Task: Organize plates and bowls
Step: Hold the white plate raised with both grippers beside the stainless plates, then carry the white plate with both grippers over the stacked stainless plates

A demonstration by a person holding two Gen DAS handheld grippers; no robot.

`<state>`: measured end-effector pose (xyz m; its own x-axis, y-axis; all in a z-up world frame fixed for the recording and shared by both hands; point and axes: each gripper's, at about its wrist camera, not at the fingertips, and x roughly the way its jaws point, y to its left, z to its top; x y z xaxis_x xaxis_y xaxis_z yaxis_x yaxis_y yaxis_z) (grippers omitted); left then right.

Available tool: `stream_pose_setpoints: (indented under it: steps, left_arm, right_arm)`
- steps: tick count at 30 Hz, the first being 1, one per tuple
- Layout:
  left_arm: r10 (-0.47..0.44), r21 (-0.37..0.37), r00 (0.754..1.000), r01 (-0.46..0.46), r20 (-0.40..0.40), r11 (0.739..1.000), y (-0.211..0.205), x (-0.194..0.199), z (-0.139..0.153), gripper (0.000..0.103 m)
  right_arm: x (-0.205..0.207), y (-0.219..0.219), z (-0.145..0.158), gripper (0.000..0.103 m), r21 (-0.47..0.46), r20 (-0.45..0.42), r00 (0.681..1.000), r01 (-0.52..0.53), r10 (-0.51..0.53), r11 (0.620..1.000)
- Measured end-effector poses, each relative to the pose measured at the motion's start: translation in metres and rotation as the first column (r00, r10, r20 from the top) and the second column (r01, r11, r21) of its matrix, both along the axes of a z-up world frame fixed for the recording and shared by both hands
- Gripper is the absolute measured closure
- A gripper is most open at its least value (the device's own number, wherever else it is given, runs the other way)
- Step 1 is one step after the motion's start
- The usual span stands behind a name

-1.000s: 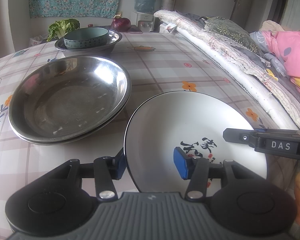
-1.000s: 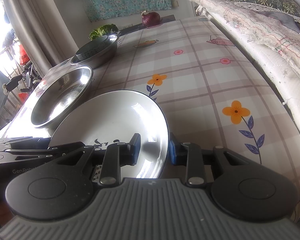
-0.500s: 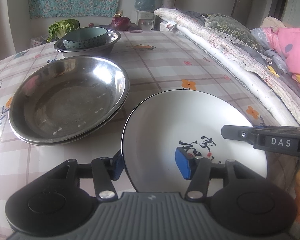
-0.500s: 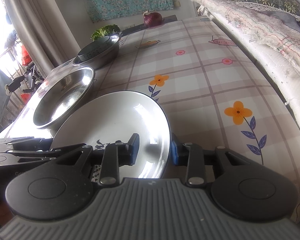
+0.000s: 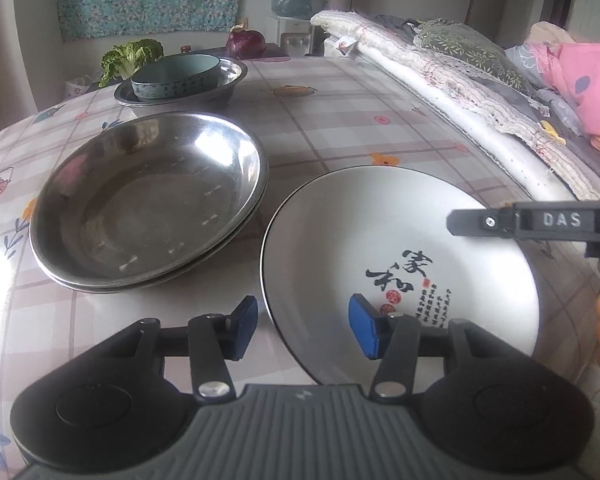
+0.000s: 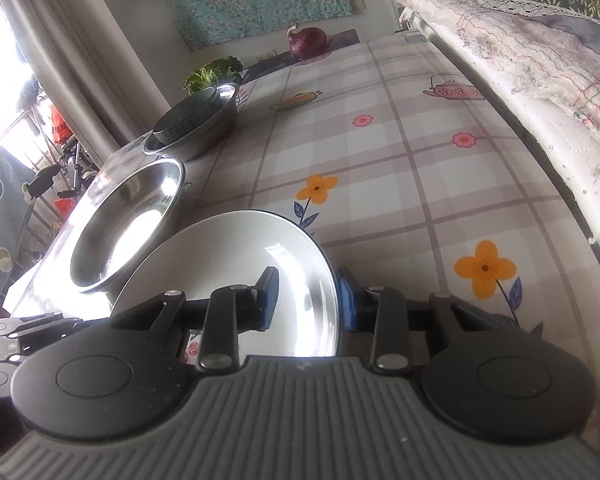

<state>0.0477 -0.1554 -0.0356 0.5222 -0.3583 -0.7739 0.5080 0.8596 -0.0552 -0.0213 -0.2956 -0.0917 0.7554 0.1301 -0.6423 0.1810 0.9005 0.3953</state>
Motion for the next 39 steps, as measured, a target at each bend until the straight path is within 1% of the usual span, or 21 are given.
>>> stream_pose_setpoints:
  steps: [2, 4, 5, 6, 9, 12, 14, 16, 20, 24, 28, 33, 37, 39]
  left_arm:
    - [0.001, -0.002, 1.0, -0.001, -0.003, 1.0, 0.0, 0.004, 0.0, 0.05]
    - [0.0, -0.01, 1.0, 0.0, -0.006, 1.0, -0.001, 0.006, 0.0, 0.052]
    - [-0.006, -0.014, 1.0, 0.006, -0.007, 1.0, -0.001, 0.007, 0.0, 0.056]
    - [-0.014, -0.015, 1.0, 0.014, -0.004, 1.0, -0.003, 0.006, 0.0, 0.058]
    - [-0.014, 0.008, 1.0, 0.014, 0.003, 1.0, -0.006, 0.004, 0.002, 0.059]
    - [-0.006, -0.001, 1.0, 0.006, -0.013, 1.0, 0.003, 0.0, 0.006, 0.059]
    - [0.007, 0.006, 1.0, -0.006, -0.016, 1.0, 0.01, -0.003, 0.008, 0.059]
    - [0.022, 0.018, 0.999, -0.021, -0.024, 1.0, 0.014, -0.004, 0.007, 0.059]
    - [0.017, 0.045, 1.0, -0.016, -0.01, 0.999, 0.011, -0.005, 0.006, 0.057]
    - [0.016, 0.043, 1.0, -0.015, -0.009, 0.999, 0.008, -0.003, 0.004, 0.054]
    - [0.02, 0.027, 1.0, -0.019, -0.015, 0.999, 0.01, -0.002, 0.003, 0.053]
    - [0.021, 0.033, 1.0, -0.021, -0.02, 0.999, 0.009, -0.004, 0.005, 0.052]
    - [0.01, 0.042, 1.0, -0.009, -0.015, 0.999, 0.007, -0.007, 0.005, 0.052]
    - [0.008, 0.038, 1.0, -0.007, -0.02, 0.999, 0.007, -0.006, 0.004, 0.049]
  right_arm:
    - [-0.01, 0.0, -0.002, 0.072, 0.012, -0.013, 1.0, 0.012, -0.012, 1.0]
    - [-0.018, 0.002, -0.006, 0.073, 0.029, -0.025, 1.0, 0.013, -0.013, 0.999]
    - [-0.021, 0.004, -0.006, 0.073, 0.032, -0.022, 1.0, 0.008, -0.007, 0.999]
    - [-0.022, 0.007, -0.006, 0.072, 0.027, -0.022, 1.0, 0.005, -0.004, 1.0]
    - [-0.02, 0.014, -0.004, 0.071, -0.01, -0.026, 1.0, 0.013, -0.013, 1.0]
    - [-0.02, 0.013, -0.003, 0.071, 0.02, -0.027, 0.999, 0.022, -0.022, 1.0]
    - [-0.019, 0.014, -0.004, 0.071, 0.04, -0.025, 1.0, 0.014, -0.013, 0.999]
    - [-0.017, 0.02, -0.005, 0.071, 0.034, -0.023, 1.0, -0.002, 0.003, 0.999]
    - [-0.012, 0.03, -0.004, 0.071, -0.019, -0.023, 1.0, -0.015, 0.015, 1.0]
    - [-0.015, 0.03, -0.003, 0.073, -0.02, -0.033, 0.999, -0.018, 0.017, 1.0]
    - [-0.023, 0.033, -0.003, 0.073, -0.033, -0.035, 0.999, -0.018, 0.016, 0.999]
    - [-0.024, 0.039, -0.002, 0.072, -0.061, -0.041, 0.999, -0.026, 0.024, 0.998]
    - [-0.026, 0.036, 0.0, 0.072, -0.054, -0.044, 0.999, -0.029, 0.026, 0.998]
    - [-0.027, 0.035, -0.002, 0.073, -0.051, -0.044, 0.999, -0.028, 0.026, 0.998]
